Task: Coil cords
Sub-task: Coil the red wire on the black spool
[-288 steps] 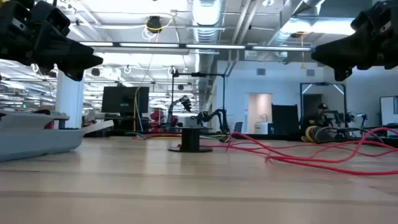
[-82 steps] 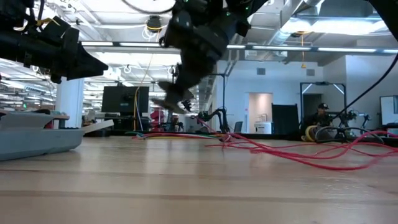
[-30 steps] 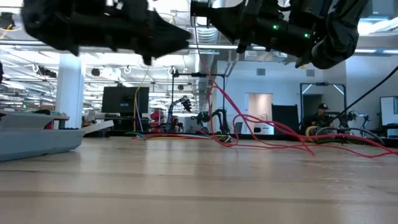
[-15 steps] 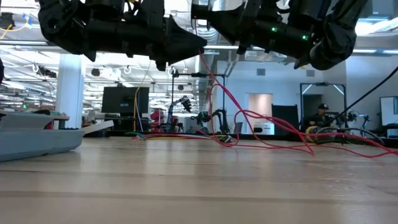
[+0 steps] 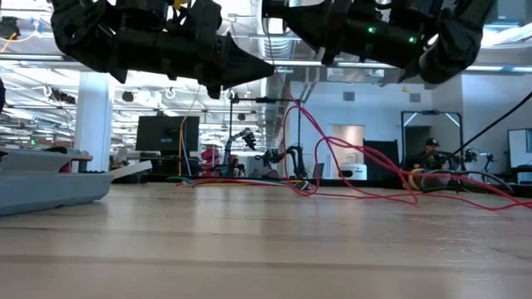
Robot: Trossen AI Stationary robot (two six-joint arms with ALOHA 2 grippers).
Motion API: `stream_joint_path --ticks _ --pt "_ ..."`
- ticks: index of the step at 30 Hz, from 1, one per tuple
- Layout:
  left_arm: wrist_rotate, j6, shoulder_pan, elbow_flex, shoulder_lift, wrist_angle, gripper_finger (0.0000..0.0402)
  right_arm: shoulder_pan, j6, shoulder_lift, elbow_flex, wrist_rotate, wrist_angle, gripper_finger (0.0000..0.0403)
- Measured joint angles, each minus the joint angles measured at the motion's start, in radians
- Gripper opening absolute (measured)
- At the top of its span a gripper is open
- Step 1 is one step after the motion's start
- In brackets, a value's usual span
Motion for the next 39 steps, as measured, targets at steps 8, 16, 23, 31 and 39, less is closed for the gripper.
stream_joint_path --ticks 8,16,23,31,39 --pt "0.027 -0.006 -0.008 0.004 0.000 -0.001 0.0003 0.001 -0.027 -0.048 0.000 -0.008 -0.074 0.0102" --pt "0.025 0.027 -0.003 0.005 0.000 -0.008 0.0045 -0.004 -0.081 -0.113 0.000 -0.027 -0.137 0.0102" --pt "0.018 -0.037 0.021 0.005 0.000 -0.011 0.0137 -0.006 -0.081 -0.117 0.000 -0.064 -0.159 0.0102" --pt "0.040 -0.037 0.005 0.063 0.000 -0.087 0.0168 -0.005 -0.080 -0.117 0.000 -0.083 -0.164 0.0102" --pt "0.036 -0.009 -0.004 0.109 0.000 -0.118 0.0154 -0.006 -0.098 -0.117 0.000 -0.085 -0.164 0.0102"
